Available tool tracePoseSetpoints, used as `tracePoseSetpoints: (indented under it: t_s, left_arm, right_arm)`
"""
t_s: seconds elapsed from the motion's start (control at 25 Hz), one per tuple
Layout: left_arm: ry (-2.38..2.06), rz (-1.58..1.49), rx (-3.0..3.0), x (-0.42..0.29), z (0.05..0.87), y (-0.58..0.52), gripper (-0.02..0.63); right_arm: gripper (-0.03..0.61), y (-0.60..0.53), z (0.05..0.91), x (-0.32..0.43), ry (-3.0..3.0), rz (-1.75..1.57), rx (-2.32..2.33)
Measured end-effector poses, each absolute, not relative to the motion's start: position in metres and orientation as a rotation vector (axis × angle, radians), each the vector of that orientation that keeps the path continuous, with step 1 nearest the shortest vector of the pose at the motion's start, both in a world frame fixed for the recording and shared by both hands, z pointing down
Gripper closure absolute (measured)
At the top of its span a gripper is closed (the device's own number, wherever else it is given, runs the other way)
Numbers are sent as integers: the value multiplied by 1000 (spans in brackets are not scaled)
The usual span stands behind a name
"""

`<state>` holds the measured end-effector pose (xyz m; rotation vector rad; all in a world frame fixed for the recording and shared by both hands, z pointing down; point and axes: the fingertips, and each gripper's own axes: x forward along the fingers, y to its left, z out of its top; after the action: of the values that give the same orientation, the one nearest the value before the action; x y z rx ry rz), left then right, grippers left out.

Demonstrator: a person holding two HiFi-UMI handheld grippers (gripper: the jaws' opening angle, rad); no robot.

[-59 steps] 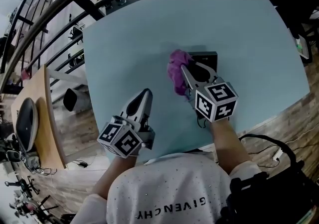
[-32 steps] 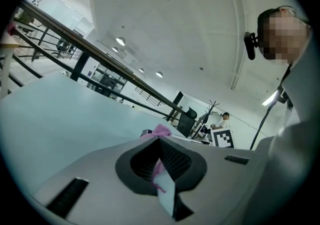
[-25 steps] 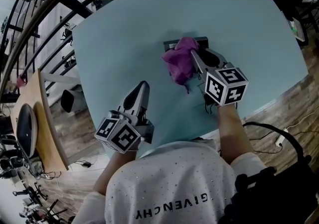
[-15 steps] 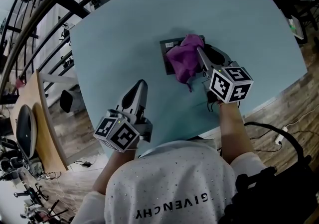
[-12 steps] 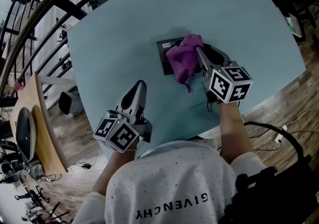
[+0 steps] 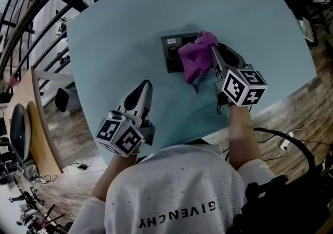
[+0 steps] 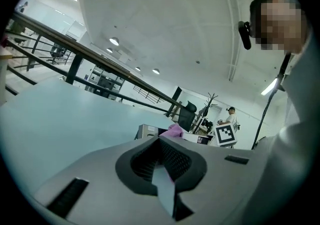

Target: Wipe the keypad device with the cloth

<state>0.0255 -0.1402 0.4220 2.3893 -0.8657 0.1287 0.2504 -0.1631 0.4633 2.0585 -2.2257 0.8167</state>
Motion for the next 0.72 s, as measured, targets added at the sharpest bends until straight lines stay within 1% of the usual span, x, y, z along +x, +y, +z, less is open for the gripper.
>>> tracePoseSetpoints:
  t_s: [0.24, 0.36, 0.6, 0.72]
  left_arm:
    - [-846, 98, 2368, 27, 413, -138, 609]
    - [-847, 89, 2341, 25, 415, -139, 609]
    - [-841, 71, 2309, 25, 415, -139, 609]
    - [-842, 92, 2318, 20, 417, -136, 608]
  right_arm:
    - [497, -145, 473, 268, -2127, 880, 2130]
    - [509, -138, 463, 270, -2157, 862, 2145]
    - [525, -143, 437, 240, -2308, 808, 2057]
    - [529, -149, 424, 217, -2426, 831, 1998]
